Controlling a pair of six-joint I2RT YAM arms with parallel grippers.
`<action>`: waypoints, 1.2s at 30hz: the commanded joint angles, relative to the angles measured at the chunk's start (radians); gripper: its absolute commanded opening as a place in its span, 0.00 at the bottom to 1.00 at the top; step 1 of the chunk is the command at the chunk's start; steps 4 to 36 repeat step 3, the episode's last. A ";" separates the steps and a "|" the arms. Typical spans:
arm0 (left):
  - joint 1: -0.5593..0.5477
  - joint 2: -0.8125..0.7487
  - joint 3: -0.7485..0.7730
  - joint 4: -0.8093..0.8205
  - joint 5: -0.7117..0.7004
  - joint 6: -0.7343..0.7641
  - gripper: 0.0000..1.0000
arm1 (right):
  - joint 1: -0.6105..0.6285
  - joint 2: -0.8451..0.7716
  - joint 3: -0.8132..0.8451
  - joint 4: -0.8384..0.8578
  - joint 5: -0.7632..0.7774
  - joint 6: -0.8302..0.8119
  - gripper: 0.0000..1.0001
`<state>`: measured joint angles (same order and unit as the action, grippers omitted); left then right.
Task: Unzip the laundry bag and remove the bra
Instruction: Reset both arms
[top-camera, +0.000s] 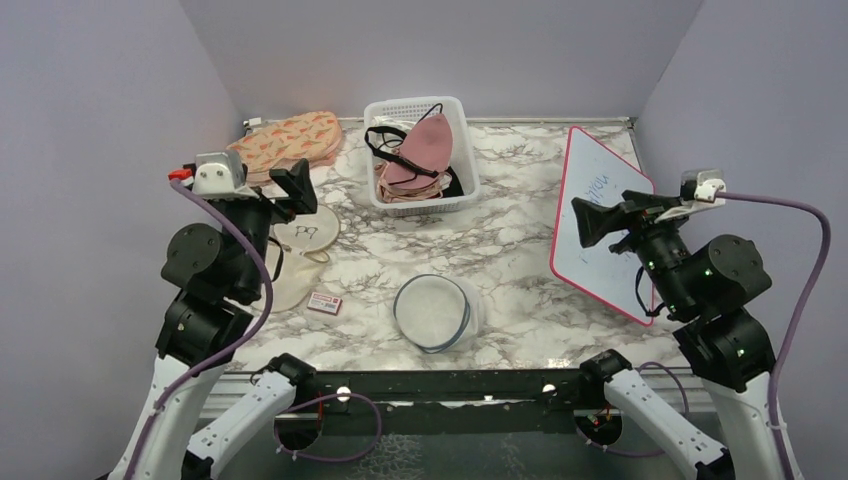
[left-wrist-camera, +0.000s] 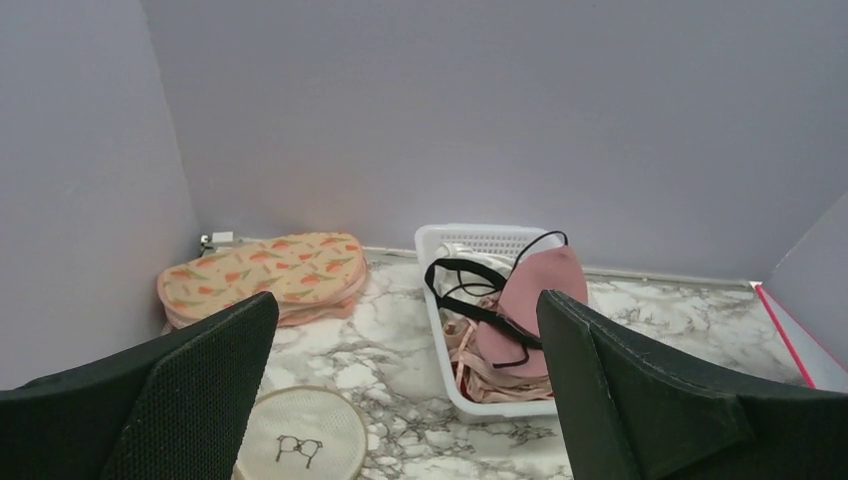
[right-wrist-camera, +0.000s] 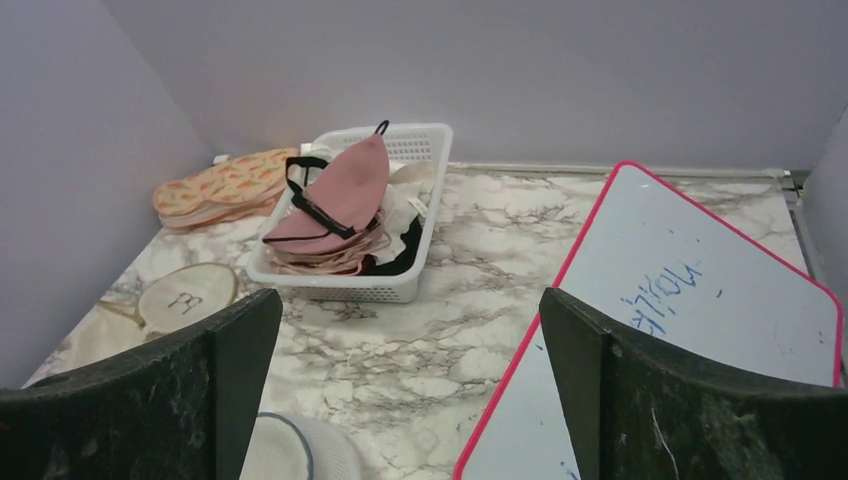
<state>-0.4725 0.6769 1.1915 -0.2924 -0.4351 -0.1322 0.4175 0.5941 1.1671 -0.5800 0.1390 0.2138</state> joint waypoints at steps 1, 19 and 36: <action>0.002 -0.027 -0.020 -0.039 0.007 -0.001 0.99 | 0.003 -0.045 -0.042 0.037 0.045 0.022 1.00; 0.002 -0.026 -0.018 -0.047 0.009 -0.007 0.99 | 0.003 -0.051 -0.045 0.037 0.019 0.023 1.00; 0.002 -0.026 -0.018 -0.047 0.009 -0.007 0.99 | 0.003 -0.051 -0.045 0.037 0.019 0.023 1.00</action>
